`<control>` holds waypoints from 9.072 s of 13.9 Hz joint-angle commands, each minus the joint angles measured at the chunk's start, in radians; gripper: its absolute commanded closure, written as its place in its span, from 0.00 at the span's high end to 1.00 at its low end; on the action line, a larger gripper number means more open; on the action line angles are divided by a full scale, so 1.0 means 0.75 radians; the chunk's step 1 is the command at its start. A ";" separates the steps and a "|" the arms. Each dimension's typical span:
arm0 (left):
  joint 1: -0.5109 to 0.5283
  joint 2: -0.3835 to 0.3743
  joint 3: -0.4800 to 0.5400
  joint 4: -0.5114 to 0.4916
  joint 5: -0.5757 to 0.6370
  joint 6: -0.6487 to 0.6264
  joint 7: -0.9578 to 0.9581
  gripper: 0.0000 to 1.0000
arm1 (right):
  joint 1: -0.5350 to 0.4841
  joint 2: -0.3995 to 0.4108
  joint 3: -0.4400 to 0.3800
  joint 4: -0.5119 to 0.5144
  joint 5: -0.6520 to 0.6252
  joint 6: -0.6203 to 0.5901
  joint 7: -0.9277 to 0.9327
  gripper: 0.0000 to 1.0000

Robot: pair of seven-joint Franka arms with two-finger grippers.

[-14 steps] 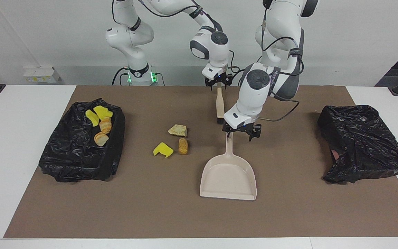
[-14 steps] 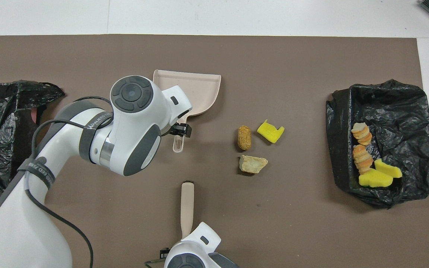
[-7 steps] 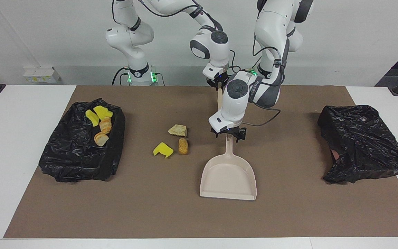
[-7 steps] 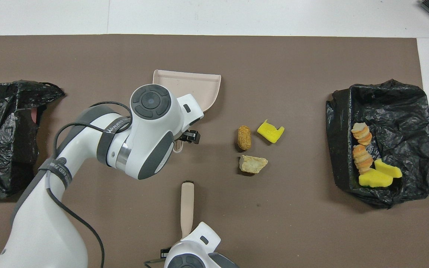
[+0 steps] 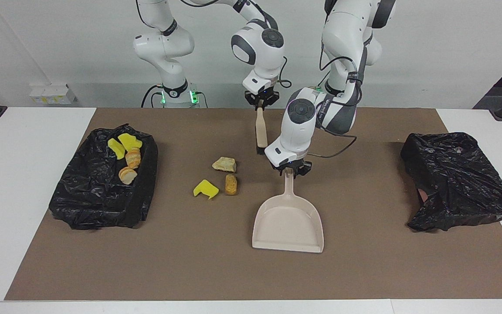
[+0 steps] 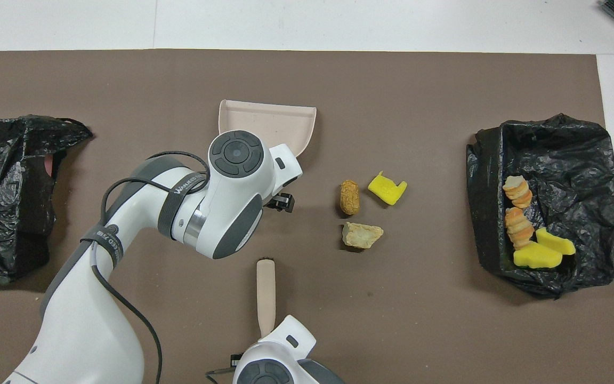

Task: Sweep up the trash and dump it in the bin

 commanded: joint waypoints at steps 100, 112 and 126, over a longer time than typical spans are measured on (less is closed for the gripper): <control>1.211 -0.463 0.066 0.159 0.944 -0.159 2.813 0.00 | -0.139 -0.012 -1.038 0.657 -0.183 -0.425 -1.147 1.00; 0.890 -0.588 0.054 -0.039 0.468 -0.452 1.817 0.00 | -0.114 -0.016 -1.048 0.653 -0.181 -0.429 -1.141 1.00; 0.313 -0.505 0.050 -0.091 0.075 -0.248 0.535 0.00 | -0.114 -0.016 -1.048 0.653 -0.181 -0.429 -1.141 1.00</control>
